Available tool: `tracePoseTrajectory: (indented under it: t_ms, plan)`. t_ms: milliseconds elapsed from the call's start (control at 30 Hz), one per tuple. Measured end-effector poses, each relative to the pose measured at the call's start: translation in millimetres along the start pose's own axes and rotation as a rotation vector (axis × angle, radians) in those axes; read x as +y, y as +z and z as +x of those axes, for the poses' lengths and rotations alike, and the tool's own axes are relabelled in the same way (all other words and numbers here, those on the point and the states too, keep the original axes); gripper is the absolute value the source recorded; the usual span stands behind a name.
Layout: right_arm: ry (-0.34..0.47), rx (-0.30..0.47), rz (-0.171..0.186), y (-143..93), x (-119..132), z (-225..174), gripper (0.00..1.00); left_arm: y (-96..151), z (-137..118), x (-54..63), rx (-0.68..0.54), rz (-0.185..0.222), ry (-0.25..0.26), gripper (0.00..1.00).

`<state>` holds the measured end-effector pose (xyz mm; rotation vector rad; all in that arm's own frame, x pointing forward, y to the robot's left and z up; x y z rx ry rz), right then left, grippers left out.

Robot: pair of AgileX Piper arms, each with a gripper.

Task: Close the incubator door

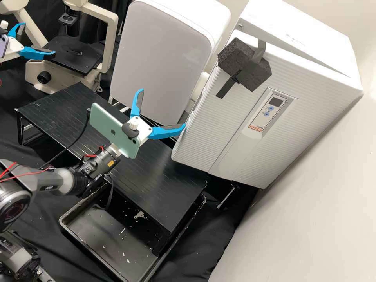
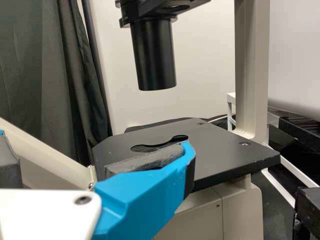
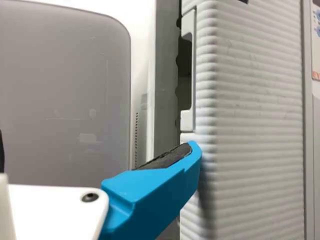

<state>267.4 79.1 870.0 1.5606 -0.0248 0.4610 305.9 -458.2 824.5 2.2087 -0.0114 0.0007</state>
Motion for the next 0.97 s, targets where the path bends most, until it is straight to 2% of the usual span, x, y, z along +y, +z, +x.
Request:
tracePoseTrajectory:
  t_ms: [133,433,567,700,800,833,933,967]
  plan:
    - [-0.007,0.013,-0.046,-2,-4,6,1.0,0,0,0.0,0.0,0.0,0.0,1.0]
    - [0.022,0.005,-0.073,-6,15,-28,1.0,0,0,0.0,0.0,0.0,0.0,1.0]
    - [0.066,-0.005,-0.064,-6,27,-46,1.0,0,0,0.0,0.0,0.0,0.0,1.0]
    - [0.103,-0.05,-0.048,-1,28,-50,1.0,0,0,0.0,0.0,0.0,0.0,1.0]
    - [0.094,-0.109,-0.018,9,22,-54,1.0,0,0,0.0,0.0,0.0,0.0,1.0]
    - [0.083,-0.12,-0.001,11,20,-56,1.0,0,0,0.0,0.0,0.0,0.0,1.0]
    - [0.034,-0.129,0.08,17,13,-59,1.0,0,0,0.0,0.0,0.0,0.0,1.0]
    - [0.023,-0.133,0.094,19,11,-60,1.0,0,0,0.0,0.0,0.0,0.0,1.0]
